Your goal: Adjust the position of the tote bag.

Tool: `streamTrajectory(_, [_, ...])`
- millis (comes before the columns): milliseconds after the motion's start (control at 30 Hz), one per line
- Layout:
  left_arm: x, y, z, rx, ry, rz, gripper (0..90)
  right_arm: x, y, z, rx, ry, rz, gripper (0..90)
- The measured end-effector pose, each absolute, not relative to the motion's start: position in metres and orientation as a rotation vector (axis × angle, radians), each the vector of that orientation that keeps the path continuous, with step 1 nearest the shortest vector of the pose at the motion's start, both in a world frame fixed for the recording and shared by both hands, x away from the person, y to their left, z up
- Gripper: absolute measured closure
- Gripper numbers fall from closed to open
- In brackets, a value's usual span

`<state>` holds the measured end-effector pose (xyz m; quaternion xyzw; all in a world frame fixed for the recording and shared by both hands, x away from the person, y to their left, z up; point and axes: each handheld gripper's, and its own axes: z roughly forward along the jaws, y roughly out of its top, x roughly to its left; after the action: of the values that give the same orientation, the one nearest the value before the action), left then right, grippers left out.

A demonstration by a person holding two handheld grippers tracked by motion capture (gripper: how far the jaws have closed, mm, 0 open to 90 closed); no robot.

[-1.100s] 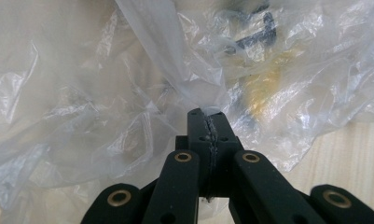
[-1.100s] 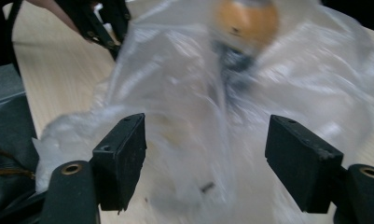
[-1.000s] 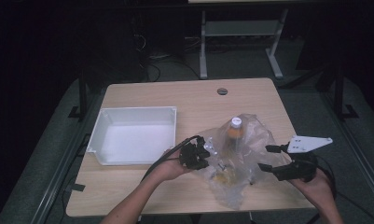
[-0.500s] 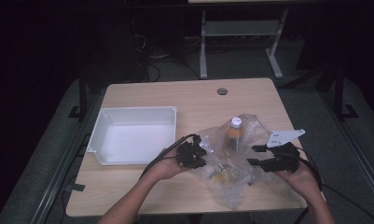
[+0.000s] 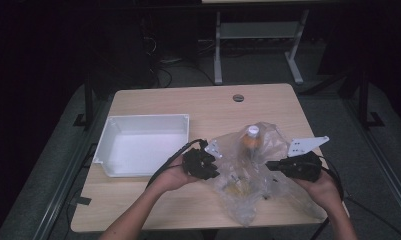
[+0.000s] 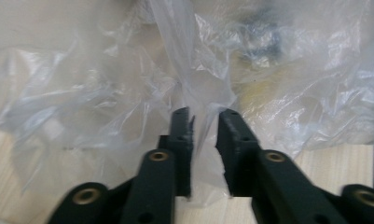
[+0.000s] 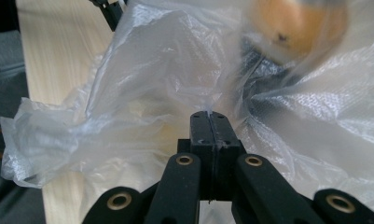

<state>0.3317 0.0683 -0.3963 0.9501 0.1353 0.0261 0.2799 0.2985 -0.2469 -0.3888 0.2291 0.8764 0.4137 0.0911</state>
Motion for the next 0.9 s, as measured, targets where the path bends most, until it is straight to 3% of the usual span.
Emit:
streamTrajectory(433, [0.327, 0.073, -0.362, 2.426, 0.375, 0.046, 49.5, 0.295, -0.240, -0.376, 0.625, 2.584, 1.263, 89.6])
streamTrajectory(900, [0.320, 0.047, -0.339, 2.377, 0.307, 0.036, 42.2, 0.295, -0.230, -0.379, 0.596, 2.599, 1.247, 89.5])
